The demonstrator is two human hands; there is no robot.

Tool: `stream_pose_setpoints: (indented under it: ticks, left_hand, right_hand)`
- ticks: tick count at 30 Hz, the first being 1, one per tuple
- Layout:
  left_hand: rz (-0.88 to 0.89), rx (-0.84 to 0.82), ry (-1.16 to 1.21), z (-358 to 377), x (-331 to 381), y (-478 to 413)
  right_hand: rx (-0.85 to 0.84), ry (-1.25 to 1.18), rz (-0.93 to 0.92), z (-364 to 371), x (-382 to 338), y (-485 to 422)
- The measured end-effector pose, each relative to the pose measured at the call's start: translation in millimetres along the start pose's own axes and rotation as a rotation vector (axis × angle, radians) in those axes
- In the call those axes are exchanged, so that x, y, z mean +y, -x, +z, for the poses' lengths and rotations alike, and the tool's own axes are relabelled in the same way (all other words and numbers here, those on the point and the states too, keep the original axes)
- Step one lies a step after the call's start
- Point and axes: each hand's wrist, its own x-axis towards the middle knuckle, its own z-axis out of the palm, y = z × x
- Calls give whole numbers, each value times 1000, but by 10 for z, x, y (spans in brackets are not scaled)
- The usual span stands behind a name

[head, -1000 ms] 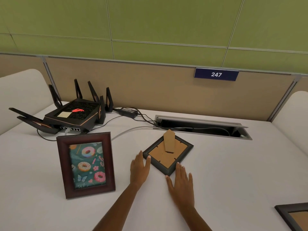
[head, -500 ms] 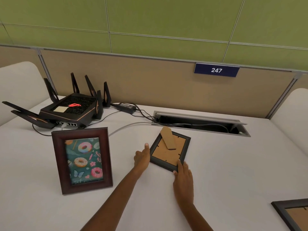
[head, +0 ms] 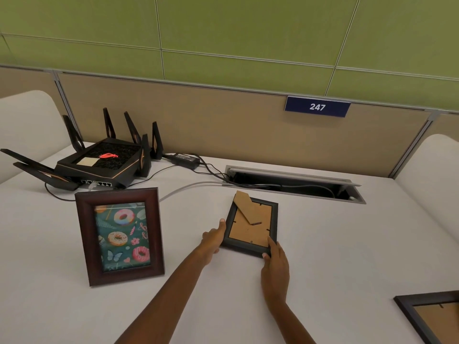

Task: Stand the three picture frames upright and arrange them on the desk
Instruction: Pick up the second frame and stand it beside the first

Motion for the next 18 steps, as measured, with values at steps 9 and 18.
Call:
stream_pose_setpoints:
  ticks: [9,18]
  left_hand:
    - [23,-75,262,47,-7,79]
    - [22,-204,583,2,315,354]
  right_hand:
    - [17,-361,-3,-214,120,24]
    - [71,-365,-129,-573,116,-351]
